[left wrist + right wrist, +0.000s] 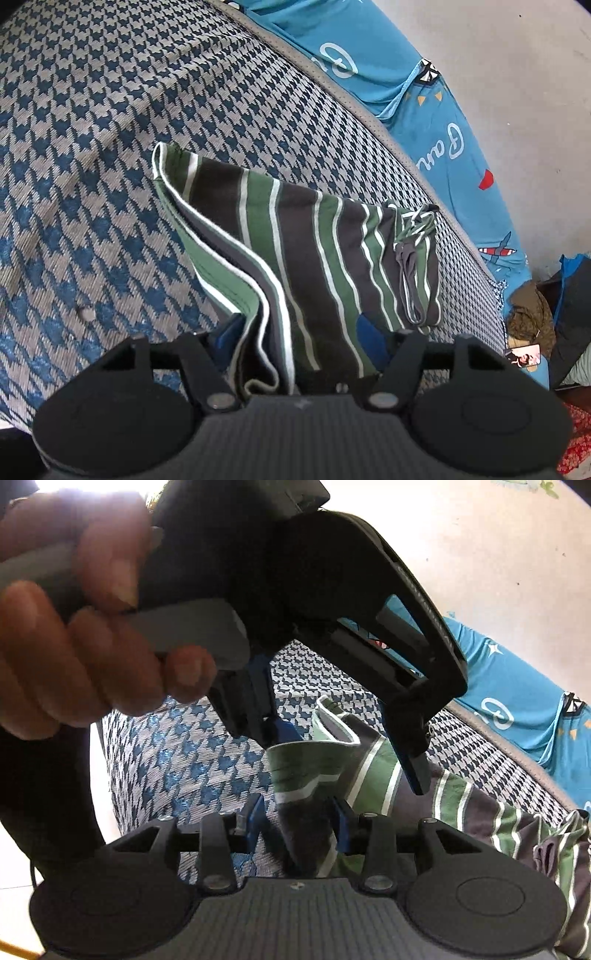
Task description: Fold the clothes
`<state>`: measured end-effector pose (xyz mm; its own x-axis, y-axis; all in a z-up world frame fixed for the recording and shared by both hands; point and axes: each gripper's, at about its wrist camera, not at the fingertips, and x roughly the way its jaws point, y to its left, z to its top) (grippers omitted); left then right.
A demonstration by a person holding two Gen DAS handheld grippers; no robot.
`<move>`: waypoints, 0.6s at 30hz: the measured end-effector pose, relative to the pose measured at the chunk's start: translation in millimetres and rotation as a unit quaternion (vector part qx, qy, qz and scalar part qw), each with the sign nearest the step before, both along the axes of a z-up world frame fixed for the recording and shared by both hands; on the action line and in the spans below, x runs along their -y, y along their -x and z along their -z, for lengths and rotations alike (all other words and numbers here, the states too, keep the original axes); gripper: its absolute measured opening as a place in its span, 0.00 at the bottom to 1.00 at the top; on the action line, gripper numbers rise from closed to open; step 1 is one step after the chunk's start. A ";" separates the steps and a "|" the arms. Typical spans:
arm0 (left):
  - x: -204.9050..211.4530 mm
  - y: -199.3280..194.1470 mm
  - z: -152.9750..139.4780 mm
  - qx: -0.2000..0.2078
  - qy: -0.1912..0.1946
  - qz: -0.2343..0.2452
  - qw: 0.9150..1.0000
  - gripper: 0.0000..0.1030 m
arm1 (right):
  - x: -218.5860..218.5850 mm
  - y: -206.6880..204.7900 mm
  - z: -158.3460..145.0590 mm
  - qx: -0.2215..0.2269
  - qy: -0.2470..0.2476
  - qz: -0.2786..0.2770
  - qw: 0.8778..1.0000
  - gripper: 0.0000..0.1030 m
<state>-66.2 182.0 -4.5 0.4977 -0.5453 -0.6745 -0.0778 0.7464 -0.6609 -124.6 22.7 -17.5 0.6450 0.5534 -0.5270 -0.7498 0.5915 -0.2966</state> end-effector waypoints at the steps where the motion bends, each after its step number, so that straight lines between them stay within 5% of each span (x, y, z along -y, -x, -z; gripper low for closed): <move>1: -1.0 0.2 0.1 -0.001 -0.002 -0.002 1.000 0.66 | -0.8 -1.7 0.6 -0.001 -0.002 0.001 1.000 0.33; 4: -5.7 -1.1 -0.3 -0.004 -0.027 -0.019 0.999 0.83 | 0.7 -5.6 -2.7 -0.008 -0.011 0.006 1.000 0.12; 6: -10.2 -3.9 -0.7 -0.006 -0.046 -0.034 0.998 0.89 | 4.1 -4.8 -7.1 -0.009 -0.021 0.008 1.000 0.09; 9: -19.0 -15.5 3.8 -0.016 -0.017 -0.049 0.999 0.99 | 9.0 -1.2 -13.4 -0.006 -0.033 0.008 0.999 0.07; 18: -29.2 -46.1 6.7 -0.014 -0.010 -0.060 0.998 1.00 | 23.9 -4.3 -33.7 -0.004 -0.067 0.025 0.997 0.07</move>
<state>-20.1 211.3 -11.2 0.5396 -0.4688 -0.6993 -0.1848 0.7444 -0.6416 -120.3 -1.2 16.2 0.6698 0.5862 -0.4557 -0.7200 0.6627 -0.2059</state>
